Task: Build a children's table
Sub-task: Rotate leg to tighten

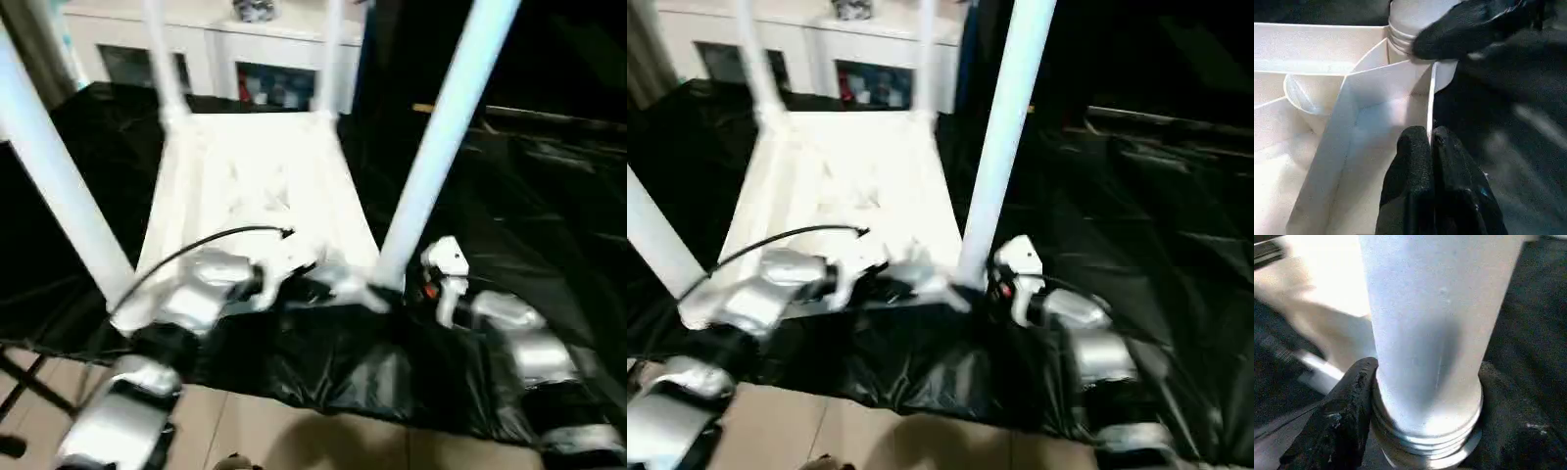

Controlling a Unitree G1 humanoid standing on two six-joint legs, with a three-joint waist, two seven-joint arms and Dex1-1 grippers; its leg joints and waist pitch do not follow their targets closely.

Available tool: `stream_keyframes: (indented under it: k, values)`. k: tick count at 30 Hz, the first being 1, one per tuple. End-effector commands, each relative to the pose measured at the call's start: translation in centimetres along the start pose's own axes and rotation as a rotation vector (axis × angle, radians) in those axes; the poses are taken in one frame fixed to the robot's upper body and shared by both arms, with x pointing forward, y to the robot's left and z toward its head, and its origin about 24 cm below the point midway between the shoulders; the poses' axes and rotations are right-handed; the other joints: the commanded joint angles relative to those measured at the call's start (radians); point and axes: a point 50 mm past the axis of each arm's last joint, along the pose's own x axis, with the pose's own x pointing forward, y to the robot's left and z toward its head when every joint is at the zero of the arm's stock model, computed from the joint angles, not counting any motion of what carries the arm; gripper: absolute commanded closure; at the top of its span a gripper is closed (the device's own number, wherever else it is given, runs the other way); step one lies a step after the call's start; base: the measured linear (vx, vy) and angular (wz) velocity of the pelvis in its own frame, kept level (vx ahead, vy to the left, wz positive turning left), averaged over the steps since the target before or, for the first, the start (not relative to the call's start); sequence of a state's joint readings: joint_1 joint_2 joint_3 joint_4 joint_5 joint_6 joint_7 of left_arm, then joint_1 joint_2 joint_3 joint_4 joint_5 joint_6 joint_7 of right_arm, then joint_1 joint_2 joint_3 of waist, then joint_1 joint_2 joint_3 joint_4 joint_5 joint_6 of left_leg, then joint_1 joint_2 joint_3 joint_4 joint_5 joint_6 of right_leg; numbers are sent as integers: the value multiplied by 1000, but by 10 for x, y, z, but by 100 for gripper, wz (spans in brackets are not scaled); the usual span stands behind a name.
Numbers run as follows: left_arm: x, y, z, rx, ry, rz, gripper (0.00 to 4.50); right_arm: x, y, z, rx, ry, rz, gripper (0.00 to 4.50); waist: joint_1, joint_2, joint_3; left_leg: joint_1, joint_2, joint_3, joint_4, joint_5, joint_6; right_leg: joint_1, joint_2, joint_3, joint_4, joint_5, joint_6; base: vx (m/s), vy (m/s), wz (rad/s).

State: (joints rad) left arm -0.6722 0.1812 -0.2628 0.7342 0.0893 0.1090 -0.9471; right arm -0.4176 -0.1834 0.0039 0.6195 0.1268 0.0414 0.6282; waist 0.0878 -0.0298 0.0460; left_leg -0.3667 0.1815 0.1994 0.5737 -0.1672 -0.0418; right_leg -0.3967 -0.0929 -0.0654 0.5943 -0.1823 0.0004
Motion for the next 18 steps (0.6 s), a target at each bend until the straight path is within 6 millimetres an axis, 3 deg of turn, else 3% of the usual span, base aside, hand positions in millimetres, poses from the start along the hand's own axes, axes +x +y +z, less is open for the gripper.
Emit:
stream_keyframes:
  k: [1, 3, 4, 5, 6, 7, 8, 10, 11, 12, 13, 18]
  values:
    - [18, -4, 22, -5, -63, 52, 450, 22, 25, -10, 47, 54, -30, 181, -7, -6, -51, 17, 51, -34, -79, -359, -27, 25, -69, 43, -94, -446, -148, 0, 0, 0]
    - [24, -6, 25, -17, -75, 60, 450, 32, 36, -8, 51, 43, -45, 181, -13, -3, -52, 10, 51, -36, -81, -349, -28, 30, -69, 41, -92, -424, -146, 0, 0, 0]
    - [29, -10, 29, -23, -91, 55, 450, 42, 50, -3, 38, 23, -17, 181, -15, 1, -53, 15, 49, -33, -77, -352, -22, 25, -66, 43, -92, -385, -156, 0, 0, 0]
    - [30, -11, 29, -24, -94, 49, 450, 44, 54, -2, 31, 22, -4, 146, -17, -1, -54, 13, 48, -31, -77, -348, -18, 27, -65, 44, -91, -373, -159, 0, 0, 0]
    - [32, -13, 30, -24, -102, 29, 450, 48, 63, -1, -5, 23, 42, 146, -16, 5, -54, 13, 48, -32, -77, -346, -15, 28, -66, 44, -90, -364, -163, 0, 0, 0]
    - [32, -13, 30, -23, -103, 28, 450, 48, 63, -1, -6, 23, 43, 111, -19, 2, -54, 13, 48, -30, -76, -341, -7, 29, -63, 44, -89, -341, -167, 0, 0, 0]
    - [31, -14, 30, -20, -107, 8, 450, 47, 64, -1, -15, 26, 63, 109, -18, 3, -55, 13, 48, -29, -75, -333, 1, 31, -63, 45, -86, -321, -175, 0, 0, 0]
    - [29, -15, 29, -15, -114, -16, 450, 45, 61, 0, -1, 20, 73, 88, -19, 9, -56, 12, 48, -28, -75, -327, 6, 32, -63, 45, -84, -299, -185, 0, 0, 0]
    - [27, -15, 28, -17, -111, -27, 450, 43, 59, 1, -1, 18, 83, 75, -20, 7, -56, 13, 48, -27, -75, -326, 10, 33, -62, 44, -84, -288, -189, 0, 0, 0]
    - [25, -15, 26, -9, -112, -43, 450, 39, 54, 1, -2, 17, 101, 75, -20, 14, -56, 13, 48, -28, -75, -328, 10, 33, -62, 45, -83, -287, -191, 0, 0, 0]
    - [18, -14, 23, -3, -108, -85, 450, 30, 41, 3, -42, 21, 136, 60, -21, 8, -57, 12, 48, -27, -74, -330, 20, 37, -61, 43, -84, -287, -192, 0, 0, 0]
    - [10, -14, 20, 15, -108, -140, 450, 16, 29, 4, -86, 34, 215, 60, -18, 3, -59, 10, 49, -23, -69, -287, 42, 39, -62, 44, -79, -246, -212, 0, 0, 0]
